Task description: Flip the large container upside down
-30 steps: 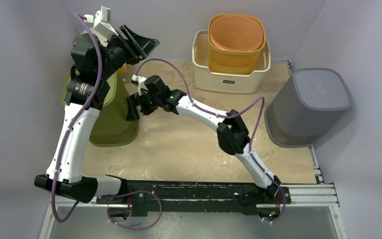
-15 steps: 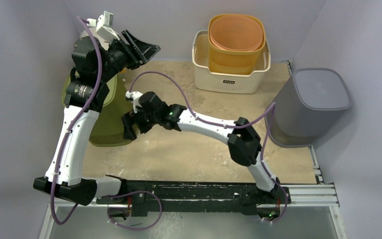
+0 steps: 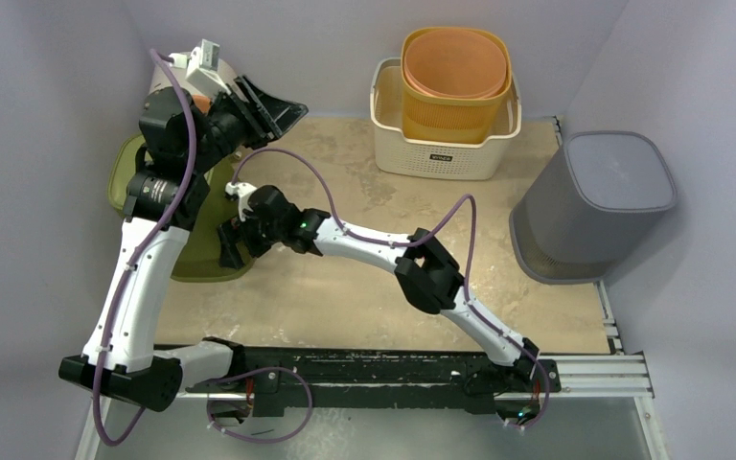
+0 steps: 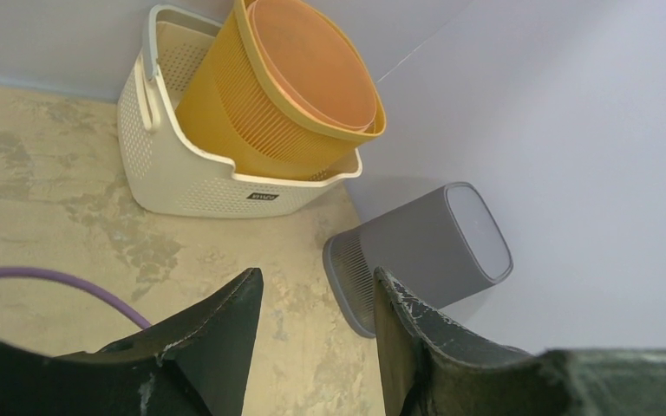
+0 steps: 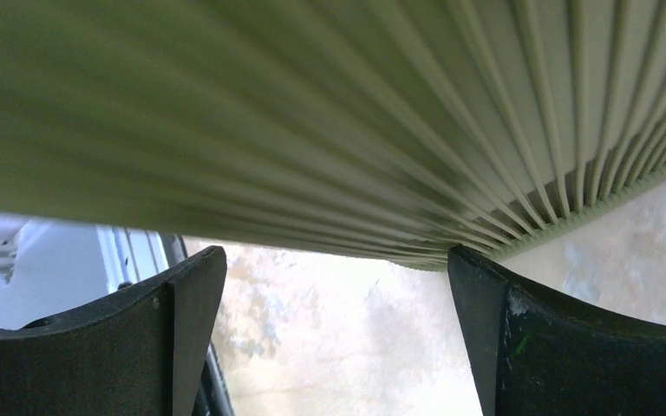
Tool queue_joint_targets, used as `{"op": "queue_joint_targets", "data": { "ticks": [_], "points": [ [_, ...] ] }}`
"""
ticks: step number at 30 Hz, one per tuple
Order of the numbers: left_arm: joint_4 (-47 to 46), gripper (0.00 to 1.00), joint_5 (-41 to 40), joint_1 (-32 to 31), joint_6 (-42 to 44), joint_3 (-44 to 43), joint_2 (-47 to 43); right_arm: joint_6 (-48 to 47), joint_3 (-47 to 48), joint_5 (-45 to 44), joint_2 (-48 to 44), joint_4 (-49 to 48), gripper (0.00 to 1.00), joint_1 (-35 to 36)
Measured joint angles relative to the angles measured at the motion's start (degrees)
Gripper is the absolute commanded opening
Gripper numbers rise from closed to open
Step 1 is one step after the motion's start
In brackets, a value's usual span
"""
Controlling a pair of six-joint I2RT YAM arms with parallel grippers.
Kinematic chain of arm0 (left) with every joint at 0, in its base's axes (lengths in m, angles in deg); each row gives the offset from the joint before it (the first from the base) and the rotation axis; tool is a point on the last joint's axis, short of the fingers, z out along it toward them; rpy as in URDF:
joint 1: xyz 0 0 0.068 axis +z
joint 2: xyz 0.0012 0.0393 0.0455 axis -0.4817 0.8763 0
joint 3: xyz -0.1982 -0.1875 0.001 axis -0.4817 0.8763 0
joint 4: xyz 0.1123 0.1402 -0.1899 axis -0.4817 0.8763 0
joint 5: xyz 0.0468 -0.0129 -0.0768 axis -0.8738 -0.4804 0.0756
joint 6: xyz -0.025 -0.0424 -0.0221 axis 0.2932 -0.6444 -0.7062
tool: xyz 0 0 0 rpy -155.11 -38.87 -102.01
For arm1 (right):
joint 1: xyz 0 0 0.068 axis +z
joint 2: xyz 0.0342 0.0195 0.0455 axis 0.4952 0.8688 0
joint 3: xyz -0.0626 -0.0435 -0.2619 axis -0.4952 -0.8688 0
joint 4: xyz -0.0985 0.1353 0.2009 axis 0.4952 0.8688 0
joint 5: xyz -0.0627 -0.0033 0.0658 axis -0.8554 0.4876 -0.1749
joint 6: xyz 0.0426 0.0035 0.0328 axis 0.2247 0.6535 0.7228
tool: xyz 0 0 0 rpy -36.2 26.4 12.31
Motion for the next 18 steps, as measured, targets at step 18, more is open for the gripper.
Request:
{"op": "queue_joint_targets", "data": {
  "ticks": [18],
  "points": [
    [7.3, 0.43, -3.3, -0.5, 4.8, 16.9, -3.7, 2.0, -38.5, -14.6, -29.0, -2.3, 1.0, -2.4]
  ]
}}
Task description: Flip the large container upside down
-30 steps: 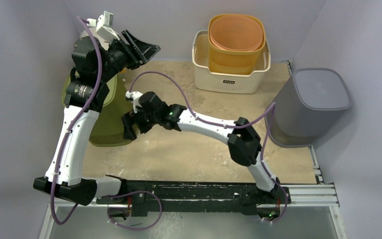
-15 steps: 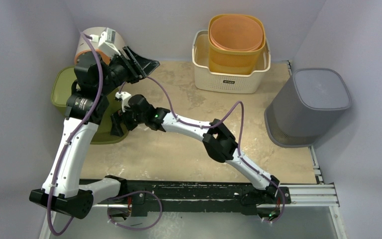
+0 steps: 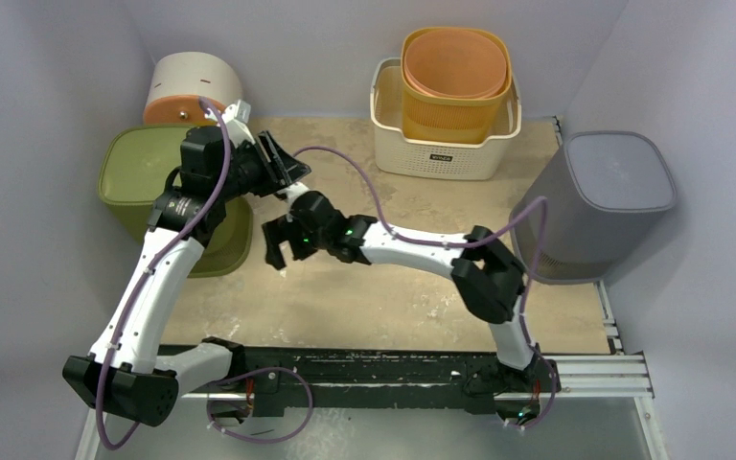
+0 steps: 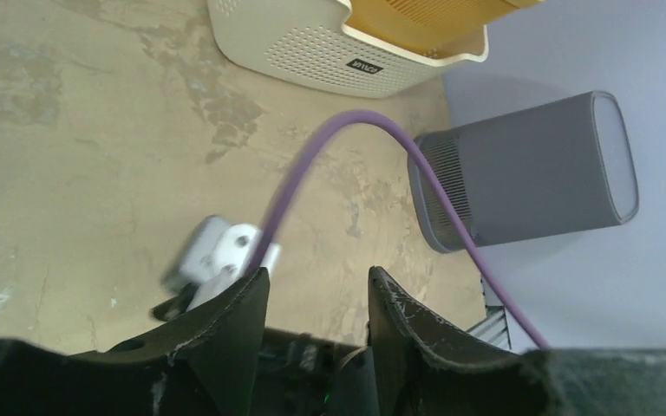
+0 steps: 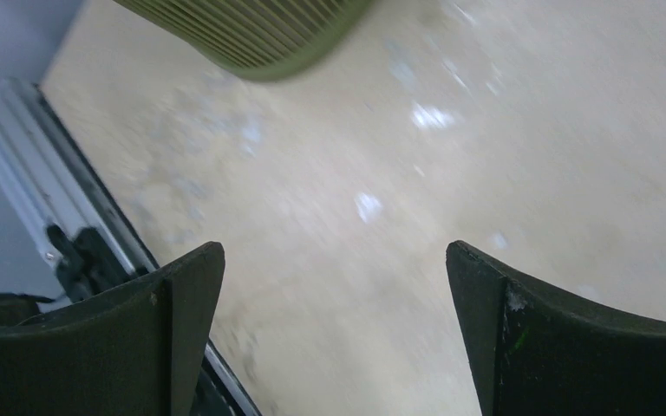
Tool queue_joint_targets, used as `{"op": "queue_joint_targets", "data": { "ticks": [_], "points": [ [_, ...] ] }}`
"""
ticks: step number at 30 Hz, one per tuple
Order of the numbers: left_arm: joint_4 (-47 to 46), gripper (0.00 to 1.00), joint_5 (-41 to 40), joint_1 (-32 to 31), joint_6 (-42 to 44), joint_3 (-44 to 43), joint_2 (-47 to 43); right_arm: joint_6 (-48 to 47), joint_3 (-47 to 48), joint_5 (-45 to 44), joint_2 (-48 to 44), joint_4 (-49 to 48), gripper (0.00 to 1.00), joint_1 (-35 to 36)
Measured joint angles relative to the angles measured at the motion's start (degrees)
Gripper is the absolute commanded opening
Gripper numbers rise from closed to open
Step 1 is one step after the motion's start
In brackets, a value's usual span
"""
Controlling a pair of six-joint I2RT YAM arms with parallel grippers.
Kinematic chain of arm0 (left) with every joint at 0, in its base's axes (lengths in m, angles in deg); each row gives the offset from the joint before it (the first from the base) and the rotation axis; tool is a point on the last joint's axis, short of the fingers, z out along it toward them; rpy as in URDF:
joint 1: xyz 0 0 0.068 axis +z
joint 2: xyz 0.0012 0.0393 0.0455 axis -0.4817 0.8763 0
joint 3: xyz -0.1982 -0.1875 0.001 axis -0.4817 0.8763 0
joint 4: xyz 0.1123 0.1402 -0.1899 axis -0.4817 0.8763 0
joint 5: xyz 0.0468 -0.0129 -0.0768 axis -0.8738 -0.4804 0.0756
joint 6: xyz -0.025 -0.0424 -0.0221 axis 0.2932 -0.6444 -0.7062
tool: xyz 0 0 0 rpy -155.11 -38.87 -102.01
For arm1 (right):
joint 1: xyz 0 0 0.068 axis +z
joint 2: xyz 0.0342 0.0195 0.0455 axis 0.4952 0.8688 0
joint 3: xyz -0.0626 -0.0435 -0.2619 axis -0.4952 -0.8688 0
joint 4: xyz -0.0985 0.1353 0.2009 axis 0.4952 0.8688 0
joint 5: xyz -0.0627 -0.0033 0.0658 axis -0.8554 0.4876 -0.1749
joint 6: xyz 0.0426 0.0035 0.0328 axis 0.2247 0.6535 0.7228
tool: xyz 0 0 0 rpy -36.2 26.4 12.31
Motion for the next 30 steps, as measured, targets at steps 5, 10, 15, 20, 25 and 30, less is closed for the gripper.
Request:
{"op": "queue_joint_targets", "data": {
  "ticks": [5, 10, 15, 20, 25, 30],
  "points": [
    [0.1, 0.43, -5.7, -0.2, 1.2, 2.1, -0.7, 3.0, -12.0, -5.0, -8.6, 2.6, 1.0, -1.8],
    [-1.0, 0.42, -11.0, 0.1, 1.9, 3.8, 2.9, 6.7, -20.3, -8.4, -17.6, 4.6, 1.0, -2.5],
    [-3.8, 0.39, -13.9, 0.1, 2.4, 3.8, 7.9, 8.5, -22.0, -11.8, -21.6, 8.0, 1.0, -2.4],
    [-3.8, 0.37, -19.4, 0.2, 5.1, 5.2, 10.1, 10.0, -21.9, -16.3, -25.1, 14.9, 1.0, -3.7],
    [-3.3, 0.36, -23.3, 1.2, 8.4, 7.6, 11.9, 8.6, -20.7, -17.4, -32.7, 17.5, 1.0, -12.2],
    [-2.9, 0.36, -26.4, 2.5, 12.2, 7.6, 16.2, 3.6, -12.7, -17.5, -33.1, 18.6, 1.0, -20.7]
  ]
}}
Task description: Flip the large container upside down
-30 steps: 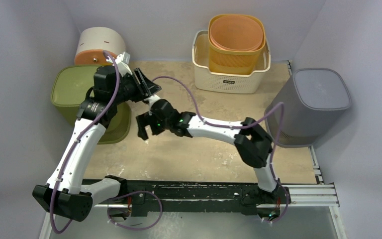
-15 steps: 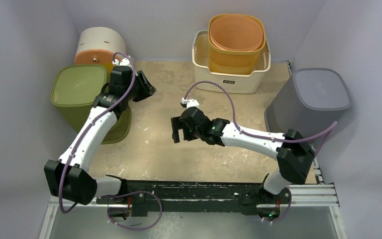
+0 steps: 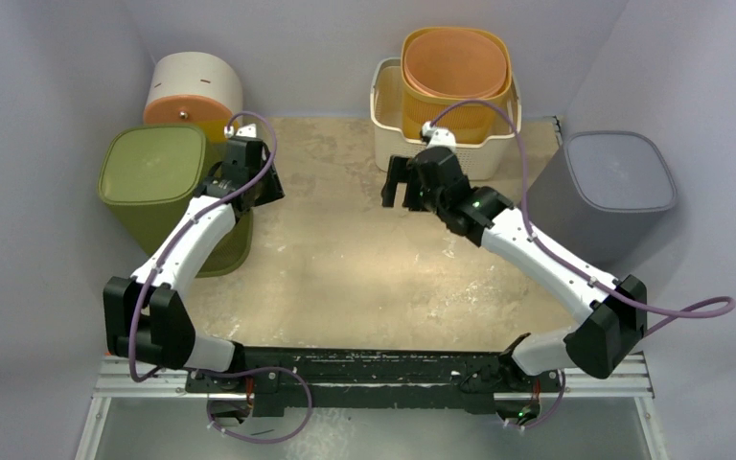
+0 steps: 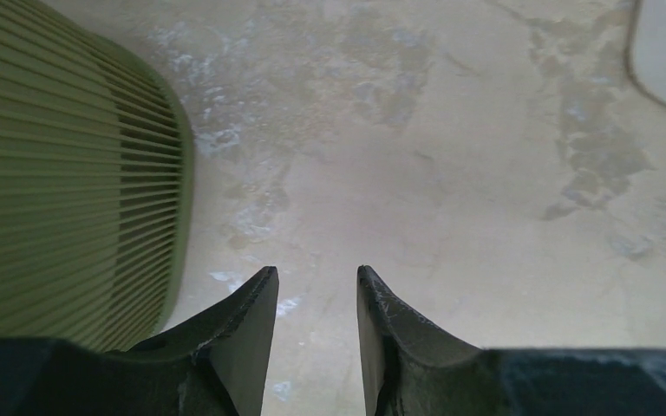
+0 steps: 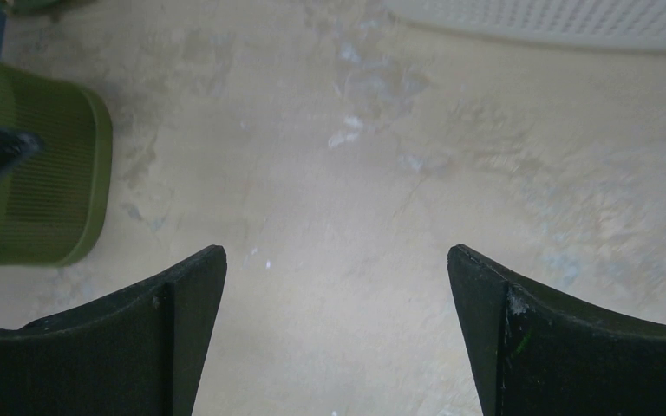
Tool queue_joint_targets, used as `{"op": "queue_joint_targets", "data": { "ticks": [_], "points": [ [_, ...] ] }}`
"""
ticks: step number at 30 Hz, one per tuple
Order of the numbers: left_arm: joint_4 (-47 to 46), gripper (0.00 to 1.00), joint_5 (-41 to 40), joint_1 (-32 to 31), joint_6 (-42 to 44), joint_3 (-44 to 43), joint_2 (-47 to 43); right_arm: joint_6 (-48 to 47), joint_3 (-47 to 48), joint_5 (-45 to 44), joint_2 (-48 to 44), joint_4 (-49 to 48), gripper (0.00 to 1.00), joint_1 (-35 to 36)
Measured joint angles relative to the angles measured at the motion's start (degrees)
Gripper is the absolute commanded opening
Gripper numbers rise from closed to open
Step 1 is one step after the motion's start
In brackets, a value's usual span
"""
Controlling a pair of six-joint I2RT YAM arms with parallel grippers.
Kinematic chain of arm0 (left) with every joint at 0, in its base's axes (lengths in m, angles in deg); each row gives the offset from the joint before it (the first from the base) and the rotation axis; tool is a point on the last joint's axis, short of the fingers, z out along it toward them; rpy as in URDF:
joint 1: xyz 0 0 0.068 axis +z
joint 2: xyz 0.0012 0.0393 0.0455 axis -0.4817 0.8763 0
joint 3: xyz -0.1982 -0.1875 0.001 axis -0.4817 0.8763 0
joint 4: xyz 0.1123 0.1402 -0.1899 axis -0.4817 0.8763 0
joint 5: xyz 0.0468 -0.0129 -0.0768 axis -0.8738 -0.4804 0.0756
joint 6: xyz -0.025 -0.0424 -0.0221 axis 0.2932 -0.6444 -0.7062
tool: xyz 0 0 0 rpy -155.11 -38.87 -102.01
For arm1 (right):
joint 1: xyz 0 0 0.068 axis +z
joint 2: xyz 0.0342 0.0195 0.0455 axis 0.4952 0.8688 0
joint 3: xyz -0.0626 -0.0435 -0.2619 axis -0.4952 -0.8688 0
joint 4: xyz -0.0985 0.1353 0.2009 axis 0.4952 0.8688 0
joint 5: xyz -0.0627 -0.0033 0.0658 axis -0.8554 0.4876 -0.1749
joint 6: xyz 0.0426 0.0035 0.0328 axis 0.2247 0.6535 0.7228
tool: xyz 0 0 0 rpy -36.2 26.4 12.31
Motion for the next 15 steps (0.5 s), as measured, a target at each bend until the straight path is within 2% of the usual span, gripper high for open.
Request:
{"op": "queue_joint_targets", "data": {
  "ticks": [10, 15],
  "points": [
    [0.9, 0.34, -2.3, 7.5, 6.0, -0.2, 6.3, -10.1, 16.5, 1.3, 9.0, 1.0, 1.0, -7.7],
    [0.9, 0.34, -3.8, 8.5, 7.3, -2.0, 8.6, -15.5, 27.4, 1.9, 16.0, 2.0, 1.0, -13.0]
  ]
}}
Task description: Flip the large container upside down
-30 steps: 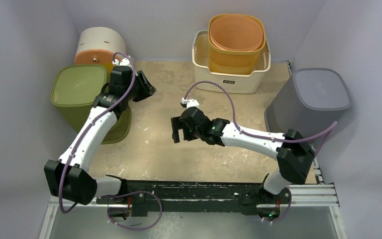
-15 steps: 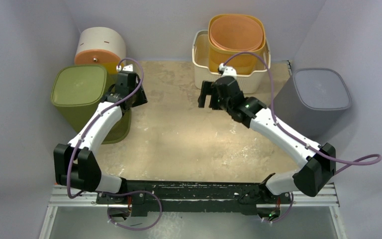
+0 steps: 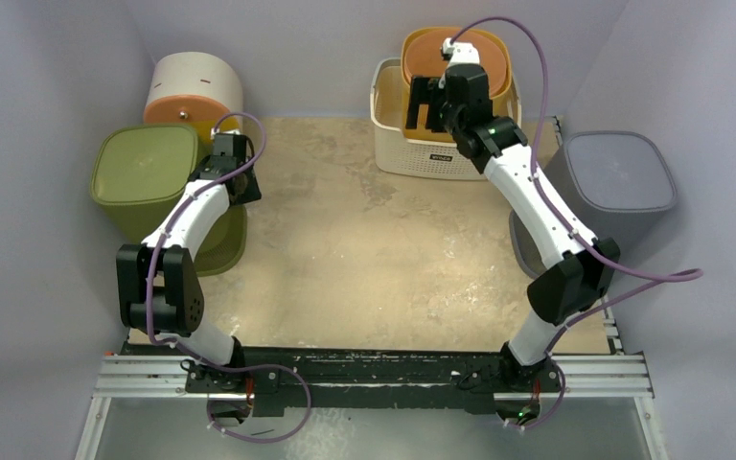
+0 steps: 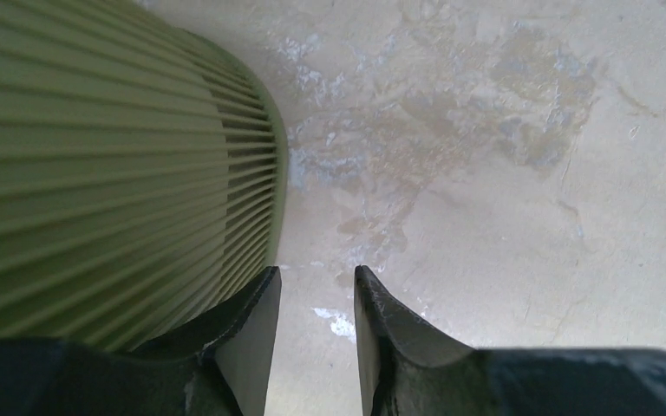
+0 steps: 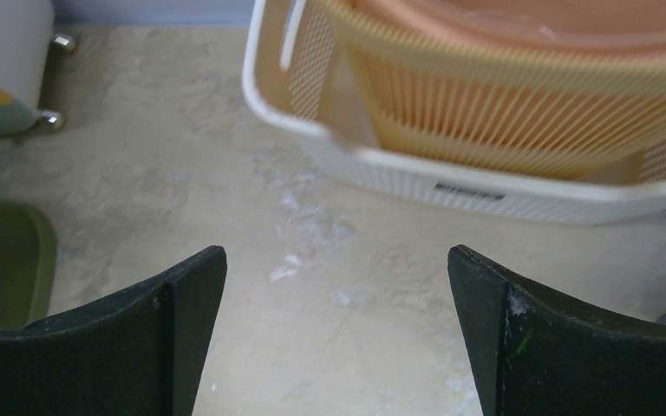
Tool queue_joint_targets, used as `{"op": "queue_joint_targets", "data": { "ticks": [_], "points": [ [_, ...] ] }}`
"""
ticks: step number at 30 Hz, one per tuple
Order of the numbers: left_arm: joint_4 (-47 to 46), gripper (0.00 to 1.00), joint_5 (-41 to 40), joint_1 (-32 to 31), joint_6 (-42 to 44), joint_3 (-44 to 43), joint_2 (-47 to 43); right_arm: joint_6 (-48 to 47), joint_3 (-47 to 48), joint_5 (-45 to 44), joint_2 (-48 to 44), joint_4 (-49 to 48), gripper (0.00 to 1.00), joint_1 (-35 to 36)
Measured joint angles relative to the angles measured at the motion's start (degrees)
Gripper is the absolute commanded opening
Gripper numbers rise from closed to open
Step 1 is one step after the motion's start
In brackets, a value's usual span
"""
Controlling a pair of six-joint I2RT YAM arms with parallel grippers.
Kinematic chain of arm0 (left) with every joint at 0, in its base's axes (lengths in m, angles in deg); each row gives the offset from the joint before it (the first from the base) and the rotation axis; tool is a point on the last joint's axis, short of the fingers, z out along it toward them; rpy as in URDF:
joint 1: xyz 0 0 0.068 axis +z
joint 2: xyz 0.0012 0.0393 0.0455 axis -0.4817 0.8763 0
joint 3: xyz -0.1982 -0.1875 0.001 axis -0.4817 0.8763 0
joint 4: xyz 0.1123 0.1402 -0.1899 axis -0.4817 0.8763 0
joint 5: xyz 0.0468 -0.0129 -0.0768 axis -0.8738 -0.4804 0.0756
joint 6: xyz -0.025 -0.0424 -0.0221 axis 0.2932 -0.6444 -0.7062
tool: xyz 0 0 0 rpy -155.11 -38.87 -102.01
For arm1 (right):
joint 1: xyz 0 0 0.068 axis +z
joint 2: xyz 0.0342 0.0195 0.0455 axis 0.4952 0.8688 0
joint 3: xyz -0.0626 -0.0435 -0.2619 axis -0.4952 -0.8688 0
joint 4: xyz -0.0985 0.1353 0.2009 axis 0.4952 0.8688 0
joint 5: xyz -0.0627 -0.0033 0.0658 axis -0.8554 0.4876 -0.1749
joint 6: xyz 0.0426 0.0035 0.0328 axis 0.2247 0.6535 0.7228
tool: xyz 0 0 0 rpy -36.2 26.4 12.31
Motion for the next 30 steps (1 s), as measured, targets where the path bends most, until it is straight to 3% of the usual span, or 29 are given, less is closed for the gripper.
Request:
{"op": "queue_joint_targets", "data": {
  "ticks": [11, 17, 24, 30],
  "points": [
    [-1.8, 0.38, 5.8, -0.1, -1.8, -5.2, 2.4, -7.3, 25.2, 9.3, 13.7, 1.7, 1.0, -6.4],
    [-2.6, 0.4, 9.9, -2.2, -4.0, -8.5, 2.1, -8.3, 36.2, 17.9, 22.7, 3.3, 0.92, -9.1],
    [-3.2, 0.4, 12.0, -7.8, -6.1, -12.7, -0.3, -8.2, 36.8, 26.0, 28.5, 3.2, 0.82, -11.8],
    [-3.4, 0.4, 12.2, -8.6, -6.9, -12.9, -1.9, -7.8, 36.7, 31.1, 28.8, 1.9, 0.76, -13.6]
  ]
}}
